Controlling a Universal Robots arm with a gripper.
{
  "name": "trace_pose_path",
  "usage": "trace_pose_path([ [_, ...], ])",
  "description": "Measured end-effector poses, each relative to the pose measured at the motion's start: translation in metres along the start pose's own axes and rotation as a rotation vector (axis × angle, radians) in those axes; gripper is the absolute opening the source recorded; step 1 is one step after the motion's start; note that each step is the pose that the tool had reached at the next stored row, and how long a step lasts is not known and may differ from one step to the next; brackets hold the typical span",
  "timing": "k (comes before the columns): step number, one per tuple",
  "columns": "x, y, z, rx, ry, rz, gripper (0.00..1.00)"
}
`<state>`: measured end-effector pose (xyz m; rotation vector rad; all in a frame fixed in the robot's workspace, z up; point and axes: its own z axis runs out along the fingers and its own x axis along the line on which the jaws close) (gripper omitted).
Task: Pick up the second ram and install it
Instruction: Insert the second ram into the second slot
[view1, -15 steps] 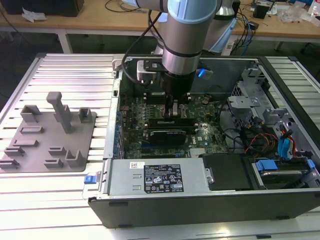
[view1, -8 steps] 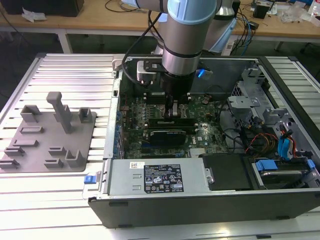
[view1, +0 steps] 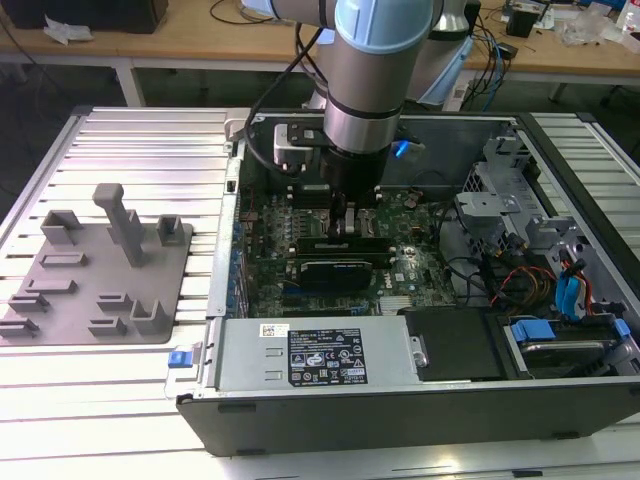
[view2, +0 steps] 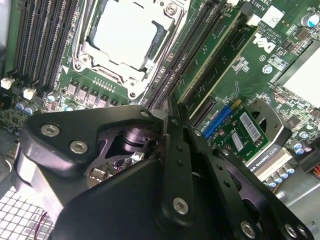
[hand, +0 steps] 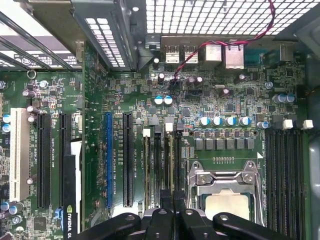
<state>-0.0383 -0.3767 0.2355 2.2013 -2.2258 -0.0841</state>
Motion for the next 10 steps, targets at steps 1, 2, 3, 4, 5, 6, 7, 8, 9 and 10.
trace_pose_path([
  [1,0.0,0.0,0.0005,0.0,0.0,0.0,0.09],
  [2,0.0,-0.0001,0.0009,0.0,-0.0001,0.0,0.09],
  [3,0.0,-0.0001,0.0011,0.0,-0.0001,0.0,0.09],
  [4,0.0,-0.0001,0.0018,0.0001,-0.0005,0.0,0.09],
  [5,0.0,-0.0001,0.0026,0.0,-0.0002,0.0,0.09],
  [6,0.0001,-0.0002,0.0032,0.0,-0.0001,0.0,0.09],
  [7,0.0001,-0.0002,0.0041,0.0,-0.0002,0.0,0.09],
  [8,0.0001,-0.0002,0.0045,0.0001,-0.0002,0.0,0.09],
  [9,0.0002,-0.0002,0.0046,-0.0001,0.0,0.0,0.09],
  [10,0.0001,-0.0003,0.0054,0.0,-0.0004,0.0,0.09],
])
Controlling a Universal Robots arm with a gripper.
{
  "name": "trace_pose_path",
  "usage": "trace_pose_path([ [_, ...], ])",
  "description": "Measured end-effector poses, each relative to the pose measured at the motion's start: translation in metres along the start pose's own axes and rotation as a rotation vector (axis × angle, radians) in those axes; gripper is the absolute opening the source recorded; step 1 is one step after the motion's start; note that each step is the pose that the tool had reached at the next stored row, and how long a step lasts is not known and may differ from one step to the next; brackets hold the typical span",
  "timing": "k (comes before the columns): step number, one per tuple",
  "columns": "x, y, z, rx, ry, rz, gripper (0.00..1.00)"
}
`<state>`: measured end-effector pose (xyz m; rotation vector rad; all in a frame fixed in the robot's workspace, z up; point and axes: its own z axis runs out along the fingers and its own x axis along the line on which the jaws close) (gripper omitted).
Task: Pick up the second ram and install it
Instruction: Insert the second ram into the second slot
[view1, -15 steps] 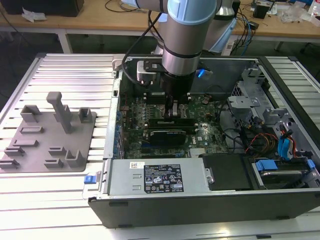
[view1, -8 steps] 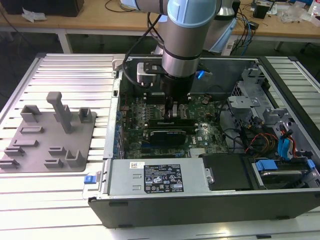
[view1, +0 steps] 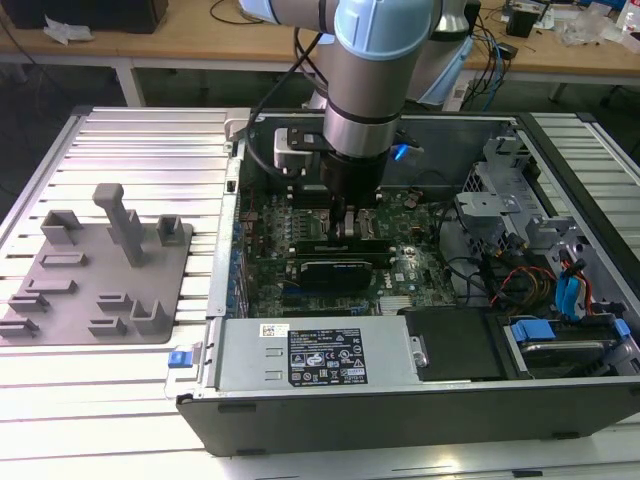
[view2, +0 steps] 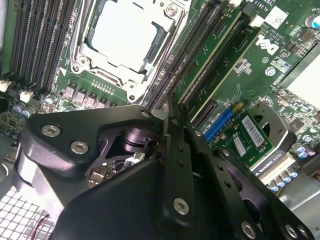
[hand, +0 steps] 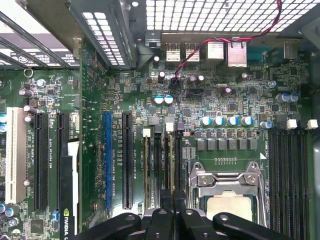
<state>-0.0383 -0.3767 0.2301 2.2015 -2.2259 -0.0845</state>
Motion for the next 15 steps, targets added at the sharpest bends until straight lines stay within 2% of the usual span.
trace_pose_path([
  [3,0.0001,-0.0001,0.0027,0.0,0.0002,0.0,0.09],
  [8,0.0001,-0.0001,0.003,-0.0001,0.0,0.0,0.09],
  [9,0.0001,-0.0001,0.003,0.0,0.0001,0.0,0.17],
  [10,0.0001,-0.0001,0.0028,-0.0001,0.0002,0.0,0.17],
  [11,0.0,0.0,0.0004,0.0001,0.0001,0.0,0.17],
  [15,-0.0005,0.0008,-0.0179,0.0003,0.0002,0.0,0.17],
])
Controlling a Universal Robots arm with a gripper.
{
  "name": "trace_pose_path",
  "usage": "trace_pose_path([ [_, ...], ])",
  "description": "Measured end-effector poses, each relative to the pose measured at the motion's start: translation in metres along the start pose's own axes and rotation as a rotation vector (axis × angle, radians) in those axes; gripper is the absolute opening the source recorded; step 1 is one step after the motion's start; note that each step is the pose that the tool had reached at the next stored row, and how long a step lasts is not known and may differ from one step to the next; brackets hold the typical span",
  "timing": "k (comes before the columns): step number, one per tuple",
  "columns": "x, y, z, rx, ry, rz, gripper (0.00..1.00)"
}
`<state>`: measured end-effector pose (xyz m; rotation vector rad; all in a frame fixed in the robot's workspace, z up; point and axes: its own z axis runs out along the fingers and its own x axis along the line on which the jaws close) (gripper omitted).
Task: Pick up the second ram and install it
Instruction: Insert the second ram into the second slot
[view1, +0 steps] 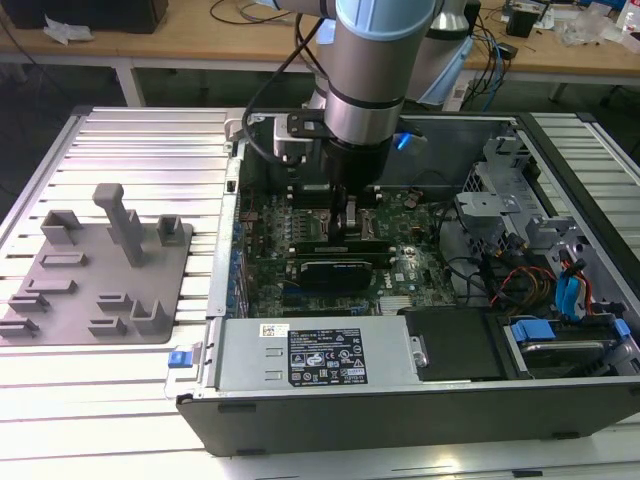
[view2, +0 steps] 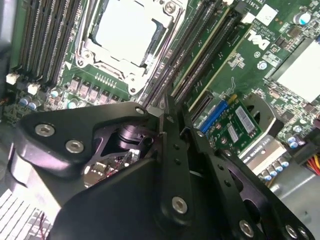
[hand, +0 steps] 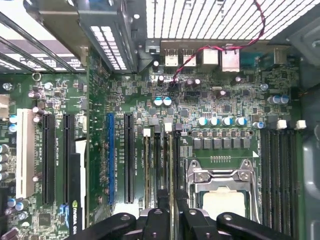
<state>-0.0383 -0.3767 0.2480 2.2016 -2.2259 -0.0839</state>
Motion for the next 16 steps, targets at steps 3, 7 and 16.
trace_pose_path([
  [3,-0.0001,0.0,-0.003,0.0001,-0.0001,0.0,0.17],
  [7,-0.0001,-0.0038,-0.0032,0.0,0.0001,0.0,0.17],
  [16,-0.0001,-0.0057,-0.0033,0.0,0.0001,0.0,0.08],
])
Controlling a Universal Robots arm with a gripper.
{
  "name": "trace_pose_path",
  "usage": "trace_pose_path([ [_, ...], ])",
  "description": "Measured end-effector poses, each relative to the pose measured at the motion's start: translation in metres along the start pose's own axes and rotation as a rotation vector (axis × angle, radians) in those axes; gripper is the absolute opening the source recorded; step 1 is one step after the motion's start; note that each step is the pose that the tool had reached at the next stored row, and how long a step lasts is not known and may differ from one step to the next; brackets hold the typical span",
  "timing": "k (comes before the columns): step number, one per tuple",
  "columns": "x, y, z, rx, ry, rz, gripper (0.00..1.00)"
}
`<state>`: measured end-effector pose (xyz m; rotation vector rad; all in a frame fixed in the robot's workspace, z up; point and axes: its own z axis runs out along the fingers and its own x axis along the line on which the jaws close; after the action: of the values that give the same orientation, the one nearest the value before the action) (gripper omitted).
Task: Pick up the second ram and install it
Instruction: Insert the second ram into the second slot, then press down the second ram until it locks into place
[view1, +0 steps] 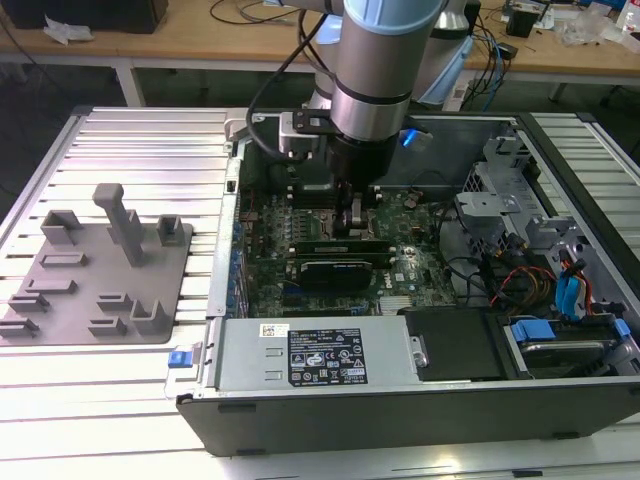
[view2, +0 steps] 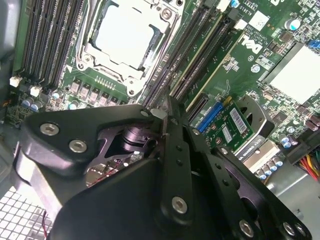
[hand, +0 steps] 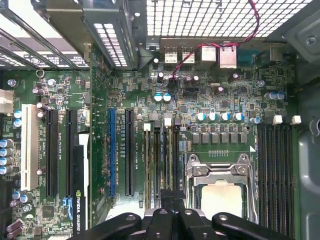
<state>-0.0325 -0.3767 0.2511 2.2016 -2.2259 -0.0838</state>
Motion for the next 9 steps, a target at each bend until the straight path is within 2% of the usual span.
trace_pose_path([
  [3,0.0,-0.0013,0.0,0.0,-0.0001,0.0,0.08],
  [5,-0.0001,-0.0061,-0.0002,0.0,0.0,0.0,0.08],
  [9,-0.0001,-0.007,-0.0003,0.0,0.0,0.0,0.08],
])
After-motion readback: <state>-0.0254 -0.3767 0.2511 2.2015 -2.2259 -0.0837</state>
